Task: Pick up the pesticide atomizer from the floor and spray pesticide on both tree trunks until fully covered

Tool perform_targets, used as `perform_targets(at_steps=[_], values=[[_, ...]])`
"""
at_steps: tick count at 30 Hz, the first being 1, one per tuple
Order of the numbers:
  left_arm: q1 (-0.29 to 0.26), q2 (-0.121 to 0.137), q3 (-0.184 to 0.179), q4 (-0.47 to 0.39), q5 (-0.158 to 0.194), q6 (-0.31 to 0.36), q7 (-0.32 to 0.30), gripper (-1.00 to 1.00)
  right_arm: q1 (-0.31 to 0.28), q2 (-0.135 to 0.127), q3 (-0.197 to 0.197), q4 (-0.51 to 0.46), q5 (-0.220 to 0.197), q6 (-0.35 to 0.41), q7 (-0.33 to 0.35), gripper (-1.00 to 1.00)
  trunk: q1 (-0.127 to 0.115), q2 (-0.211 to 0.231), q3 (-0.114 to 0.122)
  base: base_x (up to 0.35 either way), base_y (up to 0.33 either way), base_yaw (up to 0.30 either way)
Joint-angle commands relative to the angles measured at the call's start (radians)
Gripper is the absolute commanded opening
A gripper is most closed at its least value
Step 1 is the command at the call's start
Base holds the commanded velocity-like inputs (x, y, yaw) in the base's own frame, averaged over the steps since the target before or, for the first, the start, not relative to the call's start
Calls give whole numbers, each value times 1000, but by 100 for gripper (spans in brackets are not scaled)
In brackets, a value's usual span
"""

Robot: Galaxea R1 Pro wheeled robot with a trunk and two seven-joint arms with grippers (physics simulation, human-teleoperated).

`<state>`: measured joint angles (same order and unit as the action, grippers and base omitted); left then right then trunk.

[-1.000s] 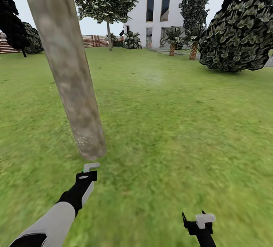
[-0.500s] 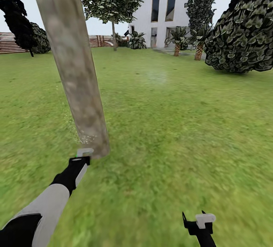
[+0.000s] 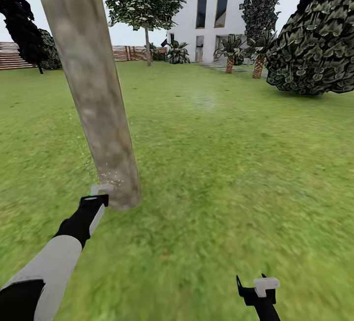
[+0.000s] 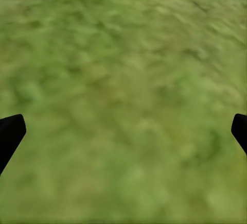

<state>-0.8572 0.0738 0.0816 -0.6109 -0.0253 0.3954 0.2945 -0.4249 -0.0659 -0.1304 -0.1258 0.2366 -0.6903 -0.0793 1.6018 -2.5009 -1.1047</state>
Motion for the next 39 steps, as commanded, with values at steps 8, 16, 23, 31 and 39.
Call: perform_targets(at_steps=[8, 16, 23, 31, 39], values=[[3, -93, -3, -71, -1, 72, -3, -100, 0, 0, 0, 0, 0, 0, 0, 100, 0, 0, 0, 187, 0, 0], [0, -11, -46, -70, -19, 83, -179, -100, 0, 0, 0, 0, 0, 0, 0, 100, 0, 0, 0, 20, 0, 0], [-7, -29, -136, -111, -15, 166, -183, -100, 0, 0, 0, 0, 0, 0, 0, 100, 0, 0, 0, 39, 0, 0], [-9, -28, -138, -113, -16, 173, -235, -100, 0, 0, 0, 0, 0, 0, 0, 100, 0, 0, 0, 43, 0, 0], [-7, 56, -118, -114, -11, 198, -276, -100, 0, 0, 0, 0, 0, 0, 0, 100, 0, 0, 0, 0, 0, 0]])
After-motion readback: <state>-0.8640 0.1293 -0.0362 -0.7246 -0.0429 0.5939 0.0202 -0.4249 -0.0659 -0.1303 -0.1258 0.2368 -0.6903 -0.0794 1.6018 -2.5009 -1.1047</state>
